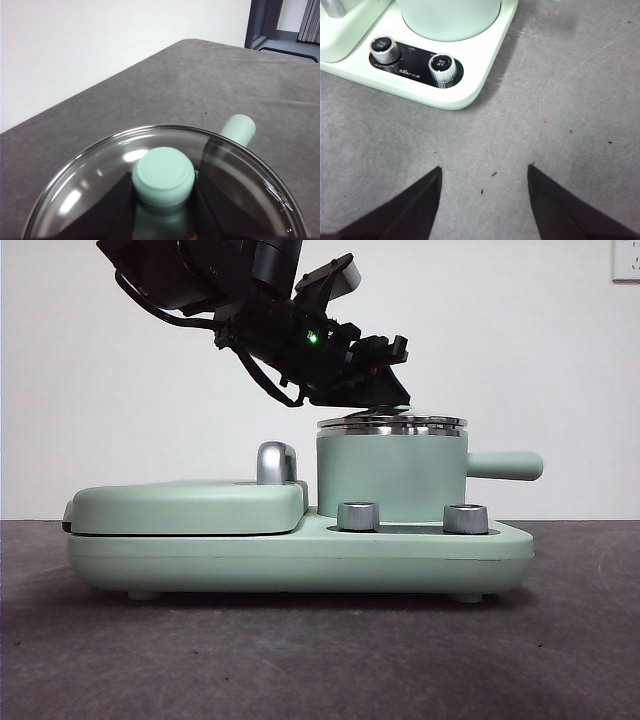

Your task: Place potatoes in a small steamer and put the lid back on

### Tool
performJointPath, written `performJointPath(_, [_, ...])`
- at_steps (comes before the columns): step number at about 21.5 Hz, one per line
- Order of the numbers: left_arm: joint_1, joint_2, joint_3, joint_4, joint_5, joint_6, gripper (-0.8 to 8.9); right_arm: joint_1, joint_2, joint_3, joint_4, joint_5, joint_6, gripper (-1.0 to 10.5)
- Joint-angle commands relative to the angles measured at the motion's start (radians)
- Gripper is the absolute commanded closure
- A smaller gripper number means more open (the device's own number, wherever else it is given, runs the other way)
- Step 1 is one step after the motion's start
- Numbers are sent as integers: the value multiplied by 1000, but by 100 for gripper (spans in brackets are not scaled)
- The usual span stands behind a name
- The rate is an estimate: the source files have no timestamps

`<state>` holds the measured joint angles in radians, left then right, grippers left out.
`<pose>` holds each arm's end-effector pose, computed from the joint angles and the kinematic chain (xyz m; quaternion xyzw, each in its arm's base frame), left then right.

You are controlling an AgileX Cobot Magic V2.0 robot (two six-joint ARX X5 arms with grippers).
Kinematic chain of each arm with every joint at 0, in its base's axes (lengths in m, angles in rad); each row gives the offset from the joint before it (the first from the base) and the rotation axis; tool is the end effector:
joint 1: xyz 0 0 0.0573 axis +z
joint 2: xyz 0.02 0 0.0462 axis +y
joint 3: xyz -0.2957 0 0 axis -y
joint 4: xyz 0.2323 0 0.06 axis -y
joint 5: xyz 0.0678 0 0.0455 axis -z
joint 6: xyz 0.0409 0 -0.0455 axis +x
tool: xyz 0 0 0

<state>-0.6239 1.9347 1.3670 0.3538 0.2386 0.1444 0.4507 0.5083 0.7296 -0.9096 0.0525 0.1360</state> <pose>0.3664 -0.2757 0.2827 0.0855 0.0745 -0.4221 0.8994 0.0541 0.0238 0.2879 -0.0211 0.3387 0.1636 0.9263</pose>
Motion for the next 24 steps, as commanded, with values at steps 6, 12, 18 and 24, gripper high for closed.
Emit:
performJointPath(6, [-14, 17, 35, -11, 6, 33, 801, 5, 4, 7, 3, 2, 14, 683])
performJointPath(12, [-14, 17, 35, -2, 5, 50, 616, 5, 4, 7, 3, 2, 14, 683])
performJointPath(18, [-14, -60, 35, 7, 6, -23, 461, 5, 4, 7, 0, 2, 14, 683])
performJointPath(24, [37, -290, 34, -271, 6, -142, 465, 5, 4, 7, 0, 1, 14, 683])
